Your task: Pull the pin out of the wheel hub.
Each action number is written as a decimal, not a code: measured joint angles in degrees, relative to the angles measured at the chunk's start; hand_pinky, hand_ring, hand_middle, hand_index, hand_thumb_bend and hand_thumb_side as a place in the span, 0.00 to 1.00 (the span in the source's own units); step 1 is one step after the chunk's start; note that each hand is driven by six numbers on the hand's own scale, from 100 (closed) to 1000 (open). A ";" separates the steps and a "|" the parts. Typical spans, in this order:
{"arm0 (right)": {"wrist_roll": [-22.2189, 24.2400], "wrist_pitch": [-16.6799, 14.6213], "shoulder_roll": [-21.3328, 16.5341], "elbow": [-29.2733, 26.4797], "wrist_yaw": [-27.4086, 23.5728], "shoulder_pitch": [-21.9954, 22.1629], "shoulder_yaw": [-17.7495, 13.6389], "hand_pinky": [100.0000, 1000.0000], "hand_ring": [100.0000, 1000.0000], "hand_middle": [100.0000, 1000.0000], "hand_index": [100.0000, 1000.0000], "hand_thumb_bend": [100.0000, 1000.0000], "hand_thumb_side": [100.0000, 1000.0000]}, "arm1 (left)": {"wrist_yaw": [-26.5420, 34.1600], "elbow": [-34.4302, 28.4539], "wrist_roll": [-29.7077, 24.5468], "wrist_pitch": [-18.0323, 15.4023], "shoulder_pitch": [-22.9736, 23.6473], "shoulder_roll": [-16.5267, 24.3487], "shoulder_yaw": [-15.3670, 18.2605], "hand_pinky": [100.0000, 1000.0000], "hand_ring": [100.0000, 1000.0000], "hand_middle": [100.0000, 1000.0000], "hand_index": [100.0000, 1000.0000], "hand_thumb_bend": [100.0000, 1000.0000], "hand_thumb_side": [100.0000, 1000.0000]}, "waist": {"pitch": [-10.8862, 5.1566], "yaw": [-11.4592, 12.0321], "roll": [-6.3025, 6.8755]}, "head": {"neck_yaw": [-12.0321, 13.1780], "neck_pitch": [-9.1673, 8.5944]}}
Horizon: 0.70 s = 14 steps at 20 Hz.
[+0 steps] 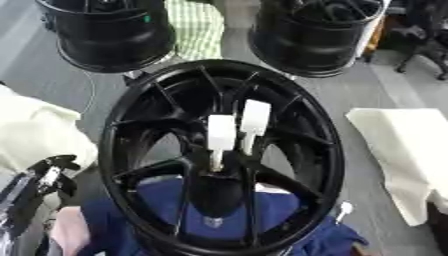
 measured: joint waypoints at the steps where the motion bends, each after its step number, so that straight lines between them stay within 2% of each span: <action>1: -0.88 -0.83 1.43 -0.23 -0.15 0.25 0.18 0.30 0.53 0.73 0.78 0.39 0.23 | 0.00 0.00 -0.02 0.02 0.00 0.00 0.00 0.40 0.41 0.60 0.77 0.00 0.68 | 0.00 0.05 -0.12 | -0.10 0.00; 2: -1.87 -1.64 2.98 -0.61 -0.16 0.42 0.44 0.27 0.48 0.66 0.74 0.33 0.15 | 0.00 0.00 -0.05 0.04 0.00 0.00 -0.01 0.40 0.41 0.59 0.76 0.00 0.67 | 0.00 0.11 -0.23 | -0.15 0.00; 4: -3.74 -2.58 5.93 -0.75 -0.20 -0.13 1.16 0.26 0.47 0.65 0.74 0.33 0.14 | 0.00 0.00 -0.13 0.10 -0.02 0.00 -0.02 0.40 0.41 0.59 0.76 0.00 0.67 | 0.00 0.16 -0.07 | -0.18 0.00; 7: -6.53 -4.23 10.30 0.72 -1.06 -2.75 2.58 0.26 0.47 0.65 0.74 0.32 0.15 | 0.01 0.00 -0.22 0.03 -0.34 0.00 -0.06 0.40 0.41 0.59 0.76 0.00 0.67 | 0.02 0.17 0.36 | -0.22 -0.06; 11: -10.22 -7.37 16.07 1.47 -0.78 -2.90 4.72 0.26 0.47 0.65 0.74 0.32 0.15 | 0.01 0.00 -0.37 -0.12 -0.36 0.02 -0.33 0.40 0.41 0.59 0.76 0.00 0.67 | 0.03 0.28 -0.40 | -0.50 -0.07; 14: -13.19 -8.66 18.56 1.51 0.38 -2.87 6.23 0.26 0.46 0.65 0.74 0.32 0.15 | -0.01 0.00 -0.41 -0.15 -0.40 0.02 -0.37 0.40 0.41 0.59 0.76 0.00 0.67 | 0.03 0.45 -0.34 | -0.68 -0.08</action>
